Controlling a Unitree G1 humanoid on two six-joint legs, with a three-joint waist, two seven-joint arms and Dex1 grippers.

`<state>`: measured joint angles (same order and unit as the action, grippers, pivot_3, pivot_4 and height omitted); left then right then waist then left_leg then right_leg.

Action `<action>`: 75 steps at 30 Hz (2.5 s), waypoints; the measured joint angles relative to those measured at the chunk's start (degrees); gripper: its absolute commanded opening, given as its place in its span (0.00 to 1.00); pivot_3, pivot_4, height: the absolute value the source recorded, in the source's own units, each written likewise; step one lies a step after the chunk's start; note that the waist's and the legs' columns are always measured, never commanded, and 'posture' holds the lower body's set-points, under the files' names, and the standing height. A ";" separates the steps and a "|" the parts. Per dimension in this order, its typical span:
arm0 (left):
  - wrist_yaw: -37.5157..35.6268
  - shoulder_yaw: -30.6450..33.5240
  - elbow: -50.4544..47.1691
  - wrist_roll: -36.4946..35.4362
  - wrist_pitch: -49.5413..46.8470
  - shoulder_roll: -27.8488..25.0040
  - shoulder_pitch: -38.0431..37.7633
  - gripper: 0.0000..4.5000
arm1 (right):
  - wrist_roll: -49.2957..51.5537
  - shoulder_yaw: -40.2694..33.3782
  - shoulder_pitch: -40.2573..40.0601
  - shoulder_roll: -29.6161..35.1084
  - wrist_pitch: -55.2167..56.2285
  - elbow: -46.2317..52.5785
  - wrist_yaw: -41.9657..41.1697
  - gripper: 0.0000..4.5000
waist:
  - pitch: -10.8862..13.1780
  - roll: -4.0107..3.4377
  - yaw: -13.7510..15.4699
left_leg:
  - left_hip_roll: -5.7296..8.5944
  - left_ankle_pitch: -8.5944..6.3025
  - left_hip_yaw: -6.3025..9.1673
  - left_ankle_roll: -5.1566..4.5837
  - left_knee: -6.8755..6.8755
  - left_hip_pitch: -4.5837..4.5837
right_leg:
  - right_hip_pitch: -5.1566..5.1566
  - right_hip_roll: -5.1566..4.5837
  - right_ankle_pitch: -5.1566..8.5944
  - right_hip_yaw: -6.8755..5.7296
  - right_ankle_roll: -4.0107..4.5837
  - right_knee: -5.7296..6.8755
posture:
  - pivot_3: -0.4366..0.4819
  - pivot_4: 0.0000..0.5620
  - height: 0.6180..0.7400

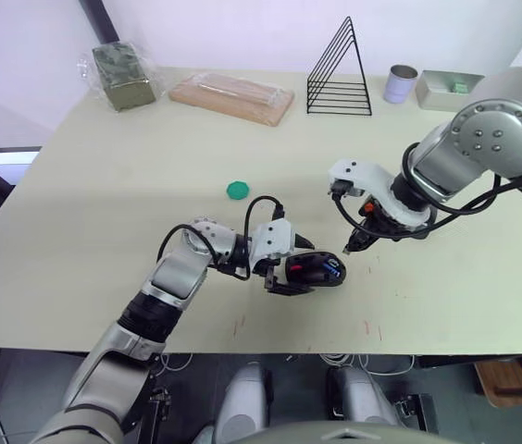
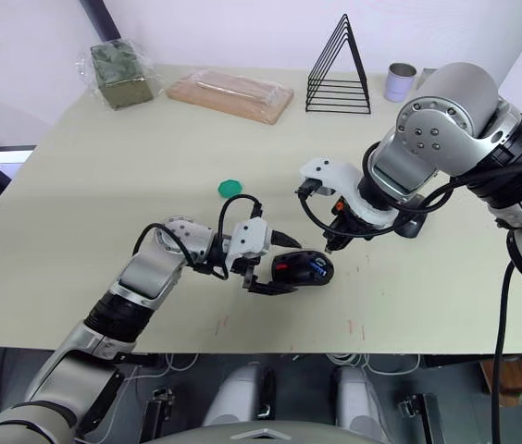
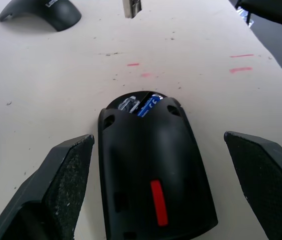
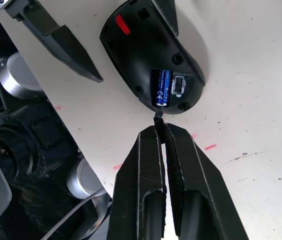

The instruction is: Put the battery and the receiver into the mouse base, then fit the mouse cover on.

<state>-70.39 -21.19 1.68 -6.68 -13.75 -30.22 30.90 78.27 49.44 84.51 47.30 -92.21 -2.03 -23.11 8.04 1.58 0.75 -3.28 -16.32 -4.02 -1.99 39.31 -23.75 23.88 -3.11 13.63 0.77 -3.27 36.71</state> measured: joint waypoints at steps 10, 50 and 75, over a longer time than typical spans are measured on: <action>1.99 -1.89 -0.07 2.85 -0.41 0.70 0.79 0.99 | 3.25 -0.23 -0.71 0.22 0.00 -0.12 3.23 0.00 | 0.00 0.00 -0.04 | 0.00 0.00 -0.01 0.00 0.01 0.00 | 0.00 -0.01 0.00 0.01 0.00 0.00 | 0.48 0.27 1.00; 3.06 -3.52 0.87 5.23 1.77 2.23 1.04 0.64 | 4.94 -7.67 -11.58 -6.24 0.00 -8.07 17.39 0.00 | -0.03 0.02 -0.01 | 0.00 0.00 0.00 0.00 0.02 0.02 | -0.07 -0.01 -0.01 -0.01 -0.01 0.00 | 0.48 0.27 1.00; 2.89 -3.42 1.24 4.68 1.66 2.24 1.04 0.64 | 2.81 -9.76 -12.89 -9.05 0.00 -10.48 18.00 0.00 | -0.03 0.02 -0.05 | 0.01 0.00 0.00 -0.01 0.02 0.02 | -0.07 0.00 -0.01 -0.01 -0.01 0.00 | 0.48 0.27 1.00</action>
<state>-67.50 -24.61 2.92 -2.00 -12.10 -27.98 31.94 81.08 39.68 71.62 38.25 -92.21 -12.51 -5.12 8.01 1.60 0.70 -3.27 -16.32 -4.02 -1.99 39.34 -23.73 23.80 -3.11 13.62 0.76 -3.29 36.71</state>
